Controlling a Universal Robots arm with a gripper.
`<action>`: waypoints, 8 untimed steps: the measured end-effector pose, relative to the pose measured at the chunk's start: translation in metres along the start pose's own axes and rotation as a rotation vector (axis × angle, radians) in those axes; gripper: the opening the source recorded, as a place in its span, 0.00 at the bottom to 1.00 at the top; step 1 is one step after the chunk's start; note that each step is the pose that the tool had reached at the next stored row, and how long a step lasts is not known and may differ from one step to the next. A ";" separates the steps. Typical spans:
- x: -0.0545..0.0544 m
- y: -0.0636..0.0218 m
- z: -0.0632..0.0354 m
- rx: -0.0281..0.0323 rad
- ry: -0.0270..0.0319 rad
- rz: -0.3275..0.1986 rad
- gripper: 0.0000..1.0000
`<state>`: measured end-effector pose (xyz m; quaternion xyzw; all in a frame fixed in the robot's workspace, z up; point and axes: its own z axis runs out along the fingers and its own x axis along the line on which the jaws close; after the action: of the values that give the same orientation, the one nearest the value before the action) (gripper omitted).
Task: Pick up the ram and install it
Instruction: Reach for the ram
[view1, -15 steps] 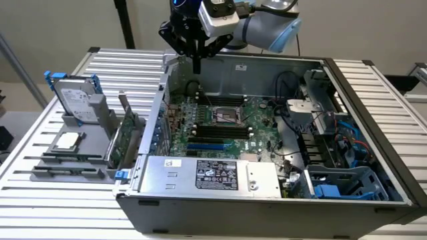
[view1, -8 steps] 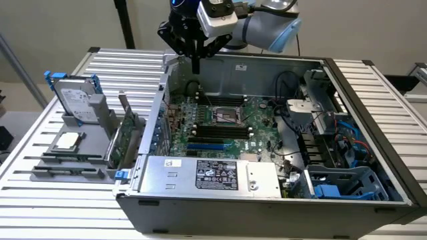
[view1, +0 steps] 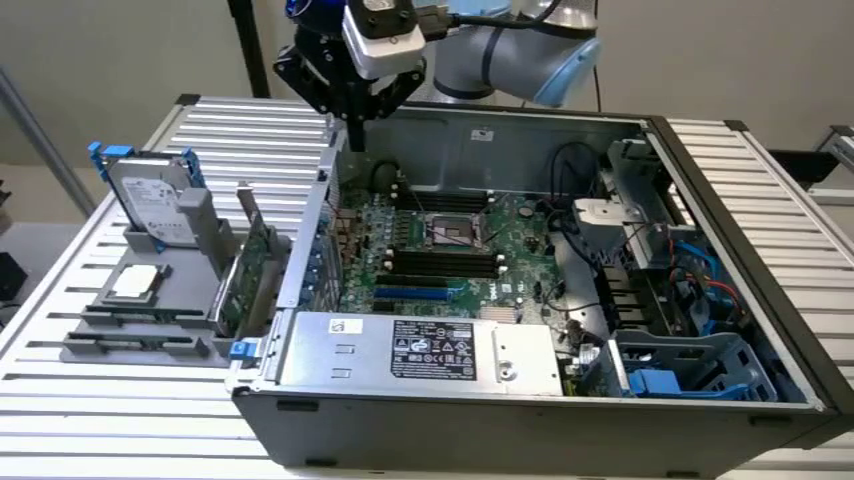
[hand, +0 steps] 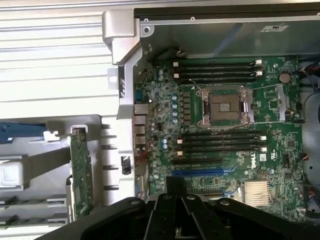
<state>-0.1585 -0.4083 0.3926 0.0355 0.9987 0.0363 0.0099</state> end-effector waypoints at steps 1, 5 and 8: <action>0.005 -0.0015 -0.0002 0.0000 0.0000 0.000 0.00; 0.022 -0.0070 -0.0009 0.0000 0.0000 0.000 0.00; 0.035 -0.0110 -0.0013 0.0000 0.0000 0.000 0.00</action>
<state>-0.1946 -0.4167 0.3924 0.0355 0.9987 0.0362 0.0099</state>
